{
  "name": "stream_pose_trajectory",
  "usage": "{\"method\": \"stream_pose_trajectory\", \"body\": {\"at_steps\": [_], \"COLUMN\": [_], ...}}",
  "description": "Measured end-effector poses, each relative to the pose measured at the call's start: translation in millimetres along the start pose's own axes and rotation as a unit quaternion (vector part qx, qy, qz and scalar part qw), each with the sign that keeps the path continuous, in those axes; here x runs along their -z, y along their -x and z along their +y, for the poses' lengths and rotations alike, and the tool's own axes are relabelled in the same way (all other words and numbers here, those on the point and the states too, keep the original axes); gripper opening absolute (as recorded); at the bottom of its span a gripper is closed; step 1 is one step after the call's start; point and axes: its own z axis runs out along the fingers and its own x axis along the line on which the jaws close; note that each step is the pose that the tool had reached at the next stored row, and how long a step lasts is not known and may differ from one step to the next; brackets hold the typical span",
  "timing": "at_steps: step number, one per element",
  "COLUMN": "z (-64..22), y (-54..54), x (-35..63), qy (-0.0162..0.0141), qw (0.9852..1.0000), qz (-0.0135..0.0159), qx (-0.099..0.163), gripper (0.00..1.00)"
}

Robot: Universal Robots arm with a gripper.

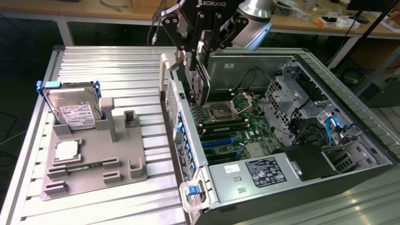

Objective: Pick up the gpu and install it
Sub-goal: 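Pick up the gpu and move the gpu toward the slot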

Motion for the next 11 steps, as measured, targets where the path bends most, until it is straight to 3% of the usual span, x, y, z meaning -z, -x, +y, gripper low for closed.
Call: {"method": "stream_pose_trajectory", "body": {"at_steps": [11], "z": [-1.0], "y": [22.2], "x": [-2.7], "qy": [0.0000], "qw": [1.0000], "qz": [-0.0008], "qx": [0.000], "gripper": [0.27]}}
